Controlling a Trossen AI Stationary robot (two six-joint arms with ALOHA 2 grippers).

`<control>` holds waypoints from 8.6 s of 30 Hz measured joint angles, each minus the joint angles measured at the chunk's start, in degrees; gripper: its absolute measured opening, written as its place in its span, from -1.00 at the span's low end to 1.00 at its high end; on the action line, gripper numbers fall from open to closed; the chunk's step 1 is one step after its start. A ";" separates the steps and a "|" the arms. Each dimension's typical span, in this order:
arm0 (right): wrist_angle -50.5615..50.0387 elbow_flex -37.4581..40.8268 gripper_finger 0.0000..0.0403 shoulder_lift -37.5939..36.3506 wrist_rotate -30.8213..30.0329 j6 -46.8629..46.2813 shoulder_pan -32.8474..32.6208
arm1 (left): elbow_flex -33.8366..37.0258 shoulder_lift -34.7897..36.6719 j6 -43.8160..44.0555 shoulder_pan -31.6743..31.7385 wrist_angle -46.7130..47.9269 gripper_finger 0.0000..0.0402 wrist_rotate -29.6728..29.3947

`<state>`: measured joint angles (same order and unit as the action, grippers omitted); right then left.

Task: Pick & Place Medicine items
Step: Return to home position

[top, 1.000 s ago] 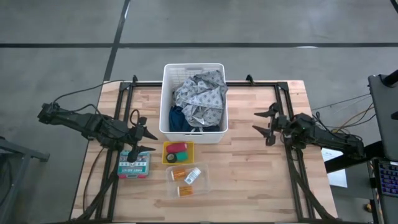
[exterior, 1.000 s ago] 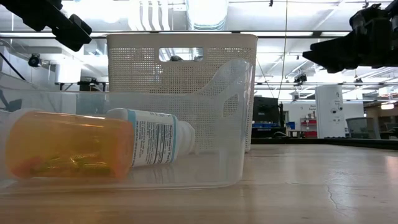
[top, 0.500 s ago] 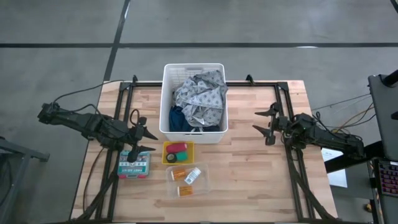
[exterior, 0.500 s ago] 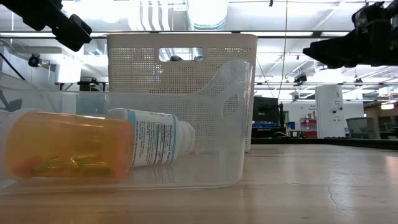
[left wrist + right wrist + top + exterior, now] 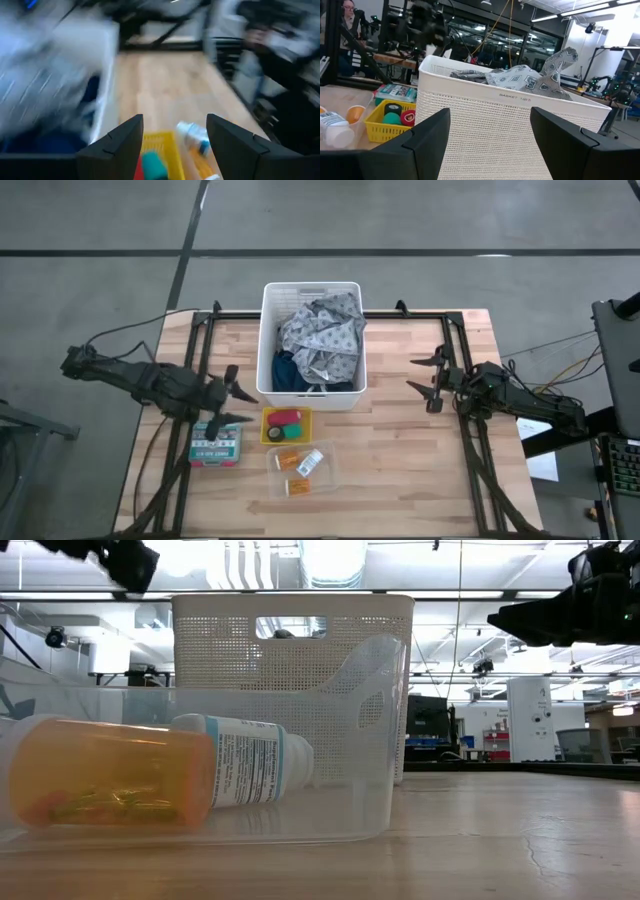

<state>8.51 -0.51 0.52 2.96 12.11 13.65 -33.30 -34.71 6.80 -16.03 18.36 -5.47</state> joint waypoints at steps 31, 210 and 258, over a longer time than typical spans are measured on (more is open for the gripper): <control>-0.11 -0.02 0.35 0.06 -0.02 -0.95 0.00 | 25.30 31.98 -18.65 0.13 -14.24 0.12 5.49; -1.01 -0.02 0.35 0.78 -0.09 -3.08 -0.01 | 33.11 26.68 -17.23 0.35 -19.38 0.12 3.51; -1.01 -0.02 0.35 0.82 -0.08 -3.07 0.00 | 33.11 26.69 -17.23 0.36 -19.38 0.12 3.51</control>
<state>7.51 -0.54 1.34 2.88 9.04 13.65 -0.19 -8.02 -10.44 -15.67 -1.02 -1.96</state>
